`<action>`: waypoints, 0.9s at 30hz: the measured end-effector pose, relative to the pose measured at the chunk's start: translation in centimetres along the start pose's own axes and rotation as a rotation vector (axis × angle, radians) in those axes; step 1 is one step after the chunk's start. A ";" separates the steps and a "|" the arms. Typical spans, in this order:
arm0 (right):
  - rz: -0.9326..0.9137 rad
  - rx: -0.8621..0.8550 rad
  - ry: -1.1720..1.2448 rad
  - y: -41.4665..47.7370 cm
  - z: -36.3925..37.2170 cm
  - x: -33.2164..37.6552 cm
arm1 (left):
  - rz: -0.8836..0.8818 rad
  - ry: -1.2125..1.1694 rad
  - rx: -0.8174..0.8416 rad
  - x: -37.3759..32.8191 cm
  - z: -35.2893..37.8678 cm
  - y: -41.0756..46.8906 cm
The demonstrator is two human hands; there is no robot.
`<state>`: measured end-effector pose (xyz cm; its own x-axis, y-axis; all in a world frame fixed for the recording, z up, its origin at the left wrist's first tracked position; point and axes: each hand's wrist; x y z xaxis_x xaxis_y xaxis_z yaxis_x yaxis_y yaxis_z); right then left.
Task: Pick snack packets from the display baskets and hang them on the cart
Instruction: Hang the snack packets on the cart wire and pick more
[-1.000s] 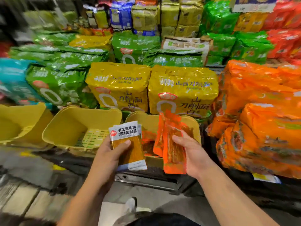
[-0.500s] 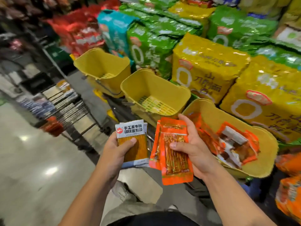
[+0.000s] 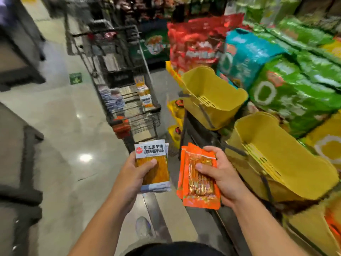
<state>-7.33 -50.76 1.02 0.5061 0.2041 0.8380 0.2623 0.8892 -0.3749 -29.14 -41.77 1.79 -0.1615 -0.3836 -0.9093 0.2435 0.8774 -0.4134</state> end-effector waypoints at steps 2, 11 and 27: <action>0.007 0.016 0.002 3.2 3.3 -0.1 | 0.000 -0.001 -0.036 -1.0 -3.2 2.6; 0.036 0.049 0.041 14.6 15.2 -0.9 | 0.014 -0.022 -0.150 -5.5 -14.5 11.3; 0.155 0.185 -0.021 38.0 24.5 2.5 | -0.083 -0.103 -0.329 -10.8 -20.2 28.0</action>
<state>-16.20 -6.43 -1.44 0.5111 0.3509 0.7846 0.0265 0.9060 -0.4225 -39.90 -7.23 1.04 -0.0665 -0.4698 -0.8802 -0.0902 0.8814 -0.4637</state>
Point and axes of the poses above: each hand's wrist, its own y-axis towards the middle knuckle, its own z-axis out of the palm, x = y × z, and after that the axes turned 5 degrees about y, right-handed
